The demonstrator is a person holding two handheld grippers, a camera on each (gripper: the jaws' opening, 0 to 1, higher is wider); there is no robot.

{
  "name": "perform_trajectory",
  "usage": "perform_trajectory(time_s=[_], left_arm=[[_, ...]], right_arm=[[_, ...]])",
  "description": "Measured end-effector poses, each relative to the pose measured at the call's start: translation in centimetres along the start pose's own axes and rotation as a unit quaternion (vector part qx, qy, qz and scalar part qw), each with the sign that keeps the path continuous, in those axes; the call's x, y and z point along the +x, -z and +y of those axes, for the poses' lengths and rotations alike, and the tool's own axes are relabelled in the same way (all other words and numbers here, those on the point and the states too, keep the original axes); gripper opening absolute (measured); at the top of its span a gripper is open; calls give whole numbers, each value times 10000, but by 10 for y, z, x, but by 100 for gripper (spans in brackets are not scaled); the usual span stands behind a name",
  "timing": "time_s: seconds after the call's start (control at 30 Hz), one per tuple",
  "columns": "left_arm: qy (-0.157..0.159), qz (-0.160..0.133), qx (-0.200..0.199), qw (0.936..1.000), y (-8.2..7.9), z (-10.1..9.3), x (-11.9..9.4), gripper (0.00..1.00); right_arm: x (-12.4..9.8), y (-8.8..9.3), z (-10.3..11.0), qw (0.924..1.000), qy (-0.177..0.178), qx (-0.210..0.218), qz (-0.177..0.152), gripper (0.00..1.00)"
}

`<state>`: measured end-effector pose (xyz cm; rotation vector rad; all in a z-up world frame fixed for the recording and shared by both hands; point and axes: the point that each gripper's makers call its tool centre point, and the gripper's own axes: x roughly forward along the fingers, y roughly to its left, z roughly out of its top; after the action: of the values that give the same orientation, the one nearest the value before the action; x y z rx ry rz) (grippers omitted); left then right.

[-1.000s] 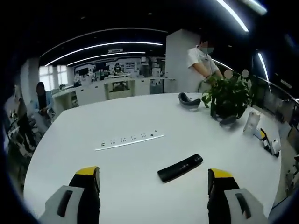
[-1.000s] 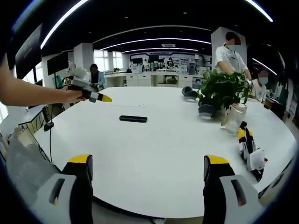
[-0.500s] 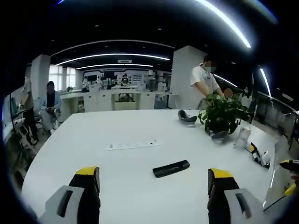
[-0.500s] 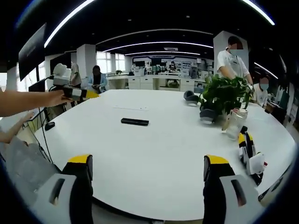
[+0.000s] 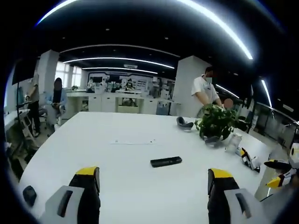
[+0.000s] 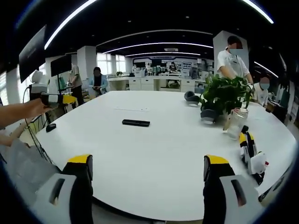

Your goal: Press the specified remote control buttons in sequence, fully releasing each button before pressing the next.

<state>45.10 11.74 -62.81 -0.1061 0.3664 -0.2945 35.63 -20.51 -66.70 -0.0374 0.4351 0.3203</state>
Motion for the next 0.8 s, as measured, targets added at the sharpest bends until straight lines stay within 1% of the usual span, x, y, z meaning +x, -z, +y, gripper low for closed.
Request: perform_trajectory(time_s=[0.1,0.23,0.33,0.43,0.5,0.6,0.8], left_arm=[[-44,-107,-11,9999,4,-3,-19,100],[-124,-199,-56,9997,8,-4,-37,100],[-232,-308,0,9993,14,-5,-52,100],[-332,-412,158,9985,18,-4,-61,100],[-382,-409,158,9983,23,-4,-68,100],[-493,-538,153,9972,28,-1,-79,100],[-617,-578,4,9964,37,6,-87,100]], right_arm=[[0,0,1,10000,-19,-15,9,100],[0,0,1,10000,-39,-17,5,100],[0,0,2,10000,-53,-18,15,100],[0,1,2,10000,-65,-34,24,100],[0,2,2,10000,-65,-27,44,100],[0,1,2,10000,-64,-25,38,100],[0,3,4,9999,-103,-34,92,100]])
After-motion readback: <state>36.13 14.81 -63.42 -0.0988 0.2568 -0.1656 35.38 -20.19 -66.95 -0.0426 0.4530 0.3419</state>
